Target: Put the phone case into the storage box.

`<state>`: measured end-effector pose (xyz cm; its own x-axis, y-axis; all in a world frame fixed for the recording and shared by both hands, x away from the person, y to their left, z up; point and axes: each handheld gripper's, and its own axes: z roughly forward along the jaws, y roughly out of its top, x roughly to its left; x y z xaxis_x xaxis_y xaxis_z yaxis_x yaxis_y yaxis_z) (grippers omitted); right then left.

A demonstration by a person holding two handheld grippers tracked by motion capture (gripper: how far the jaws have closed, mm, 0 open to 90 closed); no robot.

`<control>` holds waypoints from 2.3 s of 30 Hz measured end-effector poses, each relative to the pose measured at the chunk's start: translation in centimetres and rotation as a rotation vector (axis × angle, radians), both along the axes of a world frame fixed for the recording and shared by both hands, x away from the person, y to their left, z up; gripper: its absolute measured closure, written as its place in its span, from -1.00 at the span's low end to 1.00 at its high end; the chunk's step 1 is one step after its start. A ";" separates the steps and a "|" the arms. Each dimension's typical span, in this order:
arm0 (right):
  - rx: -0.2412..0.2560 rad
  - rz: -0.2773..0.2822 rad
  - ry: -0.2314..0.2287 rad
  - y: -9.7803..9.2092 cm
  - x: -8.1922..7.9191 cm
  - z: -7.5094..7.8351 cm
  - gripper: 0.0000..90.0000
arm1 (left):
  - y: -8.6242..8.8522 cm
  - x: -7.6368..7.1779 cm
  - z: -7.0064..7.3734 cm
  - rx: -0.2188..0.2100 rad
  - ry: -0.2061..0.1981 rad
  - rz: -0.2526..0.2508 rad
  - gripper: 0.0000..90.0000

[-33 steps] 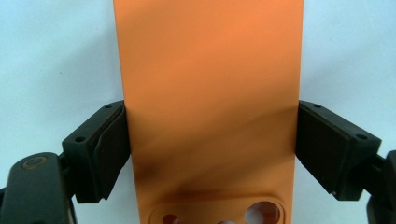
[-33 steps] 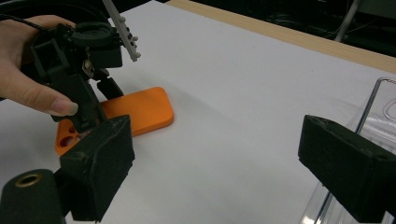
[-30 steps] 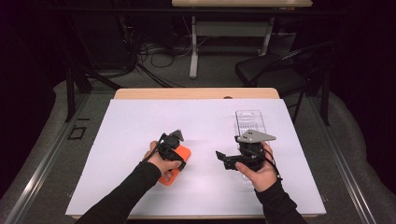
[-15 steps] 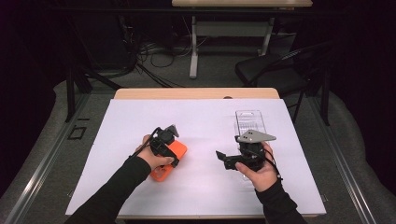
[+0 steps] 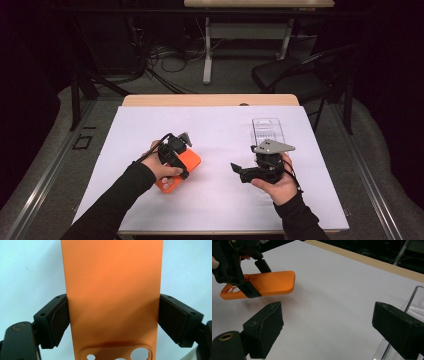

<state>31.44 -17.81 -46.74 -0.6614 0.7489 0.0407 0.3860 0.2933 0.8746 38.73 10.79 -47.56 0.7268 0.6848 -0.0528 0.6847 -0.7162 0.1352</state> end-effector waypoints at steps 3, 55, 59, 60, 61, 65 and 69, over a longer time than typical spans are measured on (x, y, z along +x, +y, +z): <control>-0.008 0.005 -0.004 0.0 -0.1 0.0 -0.80 | -0.1 -0.2 0.2 0.000 0.002 -0.015 -0.65; -0.412 0.224 -0.388 3.3 -2.2 -1.5 -0.52 | -5.0 1.0 2.7 -0.034 0.136 -0.182 -0.65; -0.430 0.240 -0.404 3.4 -2.3 -1.7 -0.50 | -4.9 1.0 2.6 -0.029 0.143 -0.184 -0.65; -0.433 0.241 -0.405 3.4 -2.3 -1.7 -0.50 | -5.0 1.0 2.6 -0.025 0.145 -0.188 -0.65; -0.438 0.244 -0.403 3.4 -2.3 -1.7 -0.48 | -5.0 1.0 2.6 -0.025 0.145 -0.188 -0.65; -0.452 0.261 -0.417 3.5 -2.3 -1.8 -0.45 | -5.1 0.9 2.5 -0.028 0.157 -0.191 -0.65; -0.463 0.278 -0.450 3.7 -2.5 -2.0 -0.42 | -5.0 0.9 2.5 -0.030 0.163 -0.188 -0.65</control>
<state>28.98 -14.13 -48.72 -0.7085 0.4235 -0.5646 -0.1278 0.7097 0.6928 39.63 5.76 -45.03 0.8216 0.5345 -0.1982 0.5541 -0.8305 0.0574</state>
